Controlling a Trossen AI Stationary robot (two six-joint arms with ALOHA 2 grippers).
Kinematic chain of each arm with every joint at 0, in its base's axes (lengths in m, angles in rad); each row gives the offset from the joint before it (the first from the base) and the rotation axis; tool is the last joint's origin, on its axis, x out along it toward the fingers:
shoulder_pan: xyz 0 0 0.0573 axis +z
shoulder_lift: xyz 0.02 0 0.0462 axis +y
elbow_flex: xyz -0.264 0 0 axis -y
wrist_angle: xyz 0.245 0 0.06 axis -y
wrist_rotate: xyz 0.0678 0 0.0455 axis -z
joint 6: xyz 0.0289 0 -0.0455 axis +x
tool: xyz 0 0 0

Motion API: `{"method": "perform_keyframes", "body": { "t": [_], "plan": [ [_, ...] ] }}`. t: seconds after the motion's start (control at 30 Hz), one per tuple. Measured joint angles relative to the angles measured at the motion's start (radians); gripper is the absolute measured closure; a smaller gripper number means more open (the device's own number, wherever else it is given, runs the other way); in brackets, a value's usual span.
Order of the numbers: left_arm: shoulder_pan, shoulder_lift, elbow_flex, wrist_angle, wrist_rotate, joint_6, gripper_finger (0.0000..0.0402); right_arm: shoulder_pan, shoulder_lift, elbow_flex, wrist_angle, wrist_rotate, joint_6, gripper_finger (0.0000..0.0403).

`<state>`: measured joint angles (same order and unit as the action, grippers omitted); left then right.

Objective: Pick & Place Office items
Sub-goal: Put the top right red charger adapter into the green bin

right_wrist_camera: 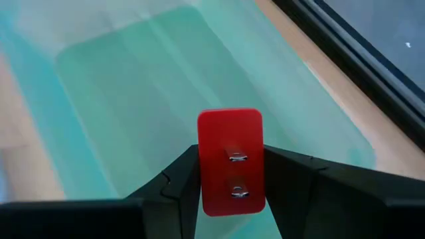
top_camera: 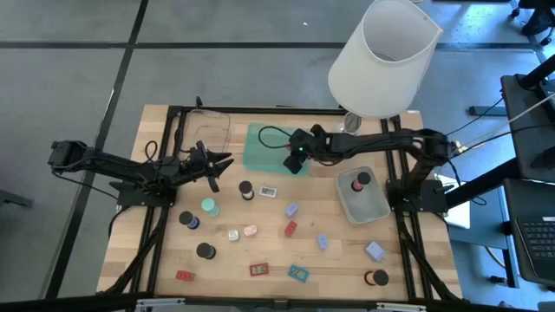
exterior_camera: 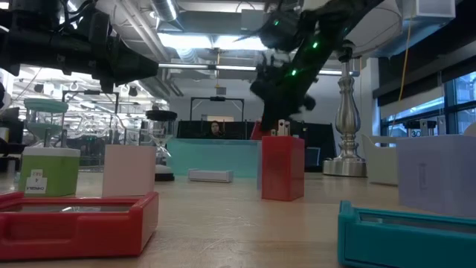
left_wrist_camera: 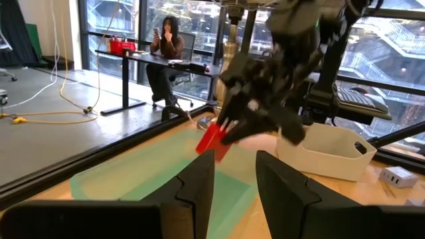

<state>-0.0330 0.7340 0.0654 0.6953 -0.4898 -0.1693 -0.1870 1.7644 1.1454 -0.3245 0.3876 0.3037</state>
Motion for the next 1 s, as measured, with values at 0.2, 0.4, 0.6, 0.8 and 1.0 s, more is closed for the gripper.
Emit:
{"method": "perform_keyframes", "body": {
  "t": [0.2,0.4,0.6,0.8,1.0],
  "plan": [
    [0.0,0.0,0.0,-0.001,-0.009,0.0,0.0295,-0.038,0.066,0.0,0.04,0.008,-0.004,0.0269],
    [0.0,0.0,0.0,-0.005,-0.01,0.0,0.0295,-0.089,0.068,0.0,0.04,-0.044,0.026,0.0269],
    [0.0,0.0,0.0,-0.005,-0.01,0.0,0.0295,-0.102,0.068,0.0,0.04,-0.161,0.03,0.0269],
    [0.0,0.0,0.0,-0.004,-0.01,0.0,0.0295,-0.103,0.068,0.0,0.04,-0.138,0.029,0.0268],
    [0.0,0.0,0.0,-0.005,-0.01,0.0,0.0295,-0.102,0.068,0.0,0.04,-0.107,0.029,0.0246]
  ]
}}
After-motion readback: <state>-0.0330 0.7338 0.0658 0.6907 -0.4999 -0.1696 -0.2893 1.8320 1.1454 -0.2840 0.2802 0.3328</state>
